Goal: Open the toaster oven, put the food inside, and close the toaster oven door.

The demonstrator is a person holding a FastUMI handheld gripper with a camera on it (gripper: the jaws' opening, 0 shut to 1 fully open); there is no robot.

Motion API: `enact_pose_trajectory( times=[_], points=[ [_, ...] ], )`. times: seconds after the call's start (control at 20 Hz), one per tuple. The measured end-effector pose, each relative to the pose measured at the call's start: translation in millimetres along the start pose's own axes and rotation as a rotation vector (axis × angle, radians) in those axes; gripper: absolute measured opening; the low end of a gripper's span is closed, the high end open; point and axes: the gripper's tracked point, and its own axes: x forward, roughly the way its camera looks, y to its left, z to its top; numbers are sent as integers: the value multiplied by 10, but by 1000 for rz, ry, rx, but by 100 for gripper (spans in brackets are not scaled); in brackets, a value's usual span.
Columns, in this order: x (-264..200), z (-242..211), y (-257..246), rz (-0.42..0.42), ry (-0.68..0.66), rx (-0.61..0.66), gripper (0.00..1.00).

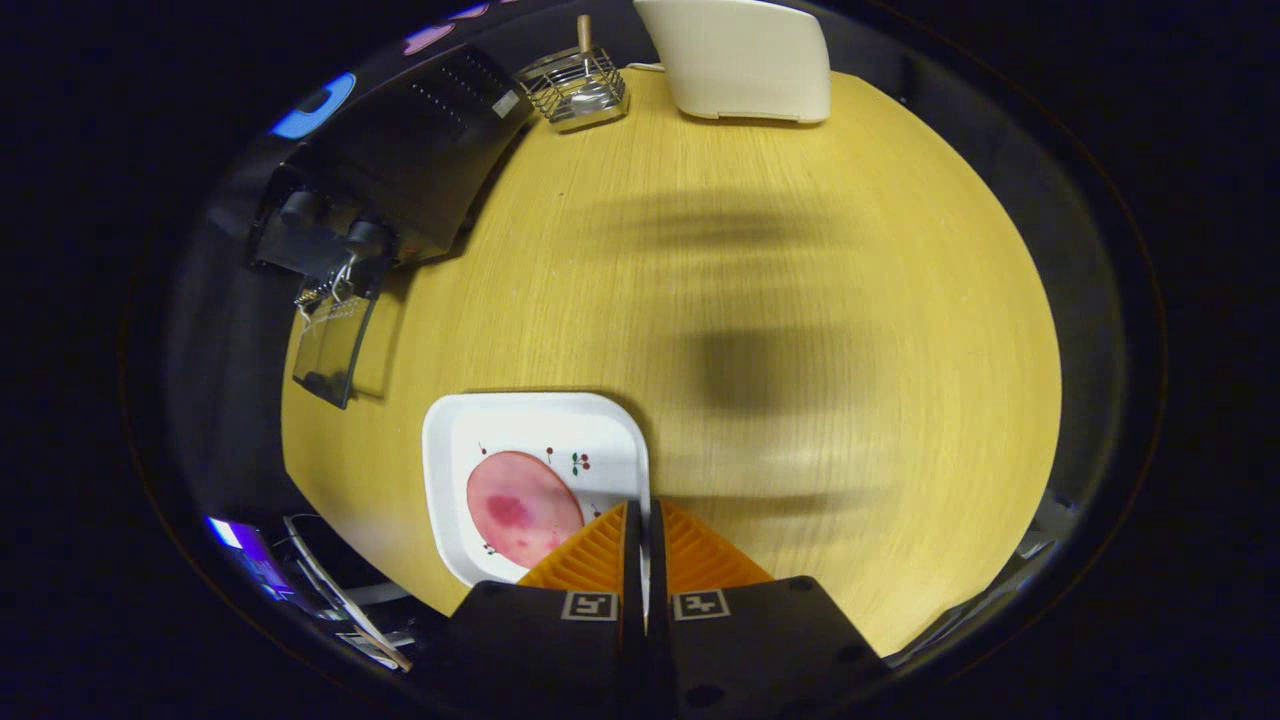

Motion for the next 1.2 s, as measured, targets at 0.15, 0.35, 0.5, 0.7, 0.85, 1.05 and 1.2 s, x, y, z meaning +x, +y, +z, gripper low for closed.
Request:
enact_pose_trajectory(
  times=[0.15,0.35,0.5,0.7,0.85,1.05,1.2],
  points=[
    [8,-51,22,91,-11,113,6],
    [-20,-116,148,221,-50,299,6],
    [-45,-121,216,276,-86,372,6],
    [-315,-185,463,337,-145,475,5],
    [-446,-202,709,358,-181,520,6],
    [-548,-210,1118,394,-216,572,6],
    [-572,-226,1485,414,-226,564,6]
  ],
)
